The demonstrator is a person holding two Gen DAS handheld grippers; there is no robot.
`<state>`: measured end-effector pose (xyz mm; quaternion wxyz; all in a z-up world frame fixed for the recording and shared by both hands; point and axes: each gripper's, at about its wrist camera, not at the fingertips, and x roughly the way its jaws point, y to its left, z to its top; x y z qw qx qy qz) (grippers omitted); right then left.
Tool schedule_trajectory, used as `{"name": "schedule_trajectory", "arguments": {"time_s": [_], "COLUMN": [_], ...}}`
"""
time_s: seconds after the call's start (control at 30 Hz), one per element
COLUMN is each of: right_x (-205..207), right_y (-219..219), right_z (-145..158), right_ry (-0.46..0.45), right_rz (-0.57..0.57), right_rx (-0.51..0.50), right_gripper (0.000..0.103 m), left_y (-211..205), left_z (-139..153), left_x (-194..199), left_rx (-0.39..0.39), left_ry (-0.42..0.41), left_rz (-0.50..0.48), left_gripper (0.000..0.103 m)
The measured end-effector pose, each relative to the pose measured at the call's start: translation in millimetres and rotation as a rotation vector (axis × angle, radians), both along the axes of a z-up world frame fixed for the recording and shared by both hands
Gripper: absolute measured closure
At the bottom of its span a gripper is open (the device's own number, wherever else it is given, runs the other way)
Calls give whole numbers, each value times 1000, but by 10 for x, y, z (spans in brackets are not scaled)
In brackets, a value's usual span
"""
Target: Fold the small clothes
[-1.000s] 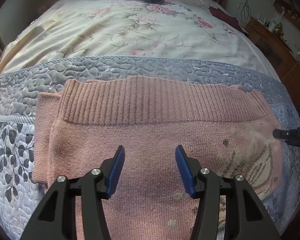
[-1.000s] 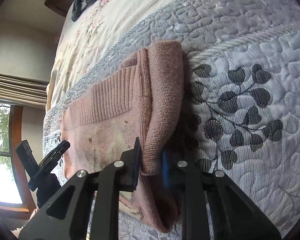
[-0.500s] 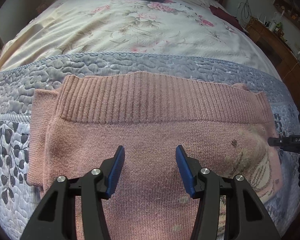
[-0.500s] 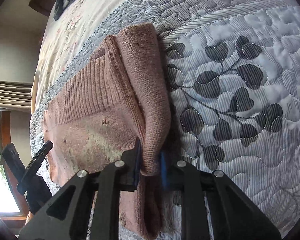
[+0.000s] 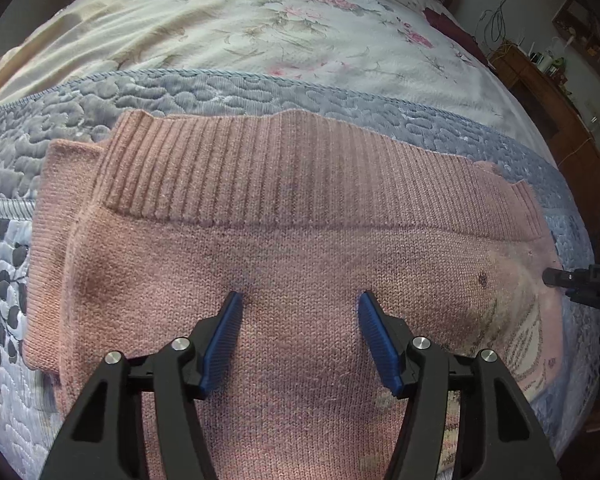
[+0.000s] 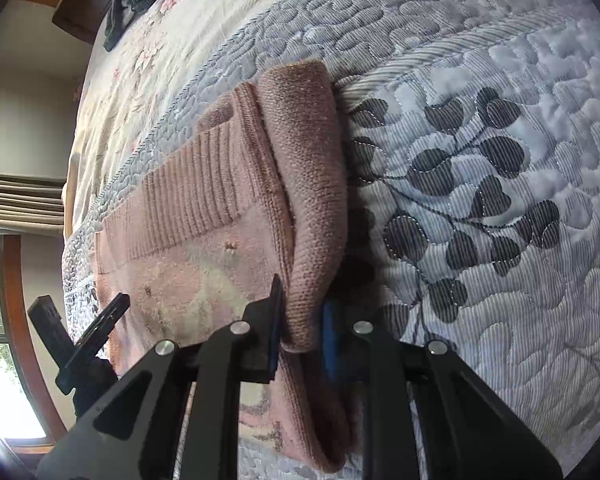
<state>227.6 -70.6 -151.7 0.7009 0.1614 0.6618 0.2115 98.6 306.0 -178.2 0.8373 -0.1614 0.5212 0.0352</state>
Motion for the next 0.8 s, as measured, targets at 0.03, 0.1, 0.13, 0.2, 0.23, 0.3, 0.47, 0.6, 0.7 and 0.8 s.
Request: {"name": "schedule_trajectory", "arguments": {"time_s": [0.03, 0.1, 0.13, 0.2, 0.23, 0.3, 0.47, 0.6, 0.7, 0.8], "right_x": [-3, -19, -30, -56, -73, -109, -226, -350, -456, -542], "right_y": [25, 109, 169, 345, 456, 690, 1329, 1750, 1992, 2164], "right_z": [70, 238, 330, 526, 622, 771, 920, 833, 685, 486], "right_ry": [-4, -17, -26, -51, -68, -88, -119, -132, -131, -119], "right_rz": [1, 13, 24, 59, 85, 131, 258, 345, 397, 426], "right_rx": [12, 29, 47, 63, 61, 68, 51, -5, -50, -101], "right_gripper": [87, 87, 88, 88, 88, 88, 88, 88, 88, 88], "left_y": [45, 121, 147, 190, 213, 262, 350, 422, 472, 513], "left_z": [10, 76, 124, 221, 263, 336, 441, 460, 438, 408], "left_x": [-4, -33, -61, -128, -161, -222, -293, -331, -343, -357], "left_rx": [-32, -80, -89, -94, -100, -114, -145, -172, -196, -219], "left_ry": [0, 0, -7, -31, -41, -58, -84, -92, -91, -89], "left_rz": [10, 35, 44, 45, 44, 45, 45, 52, 63, 79], "left_gripper": [42, 42, 42, 42, 42, 42, 42, 42, 42, 42]}}
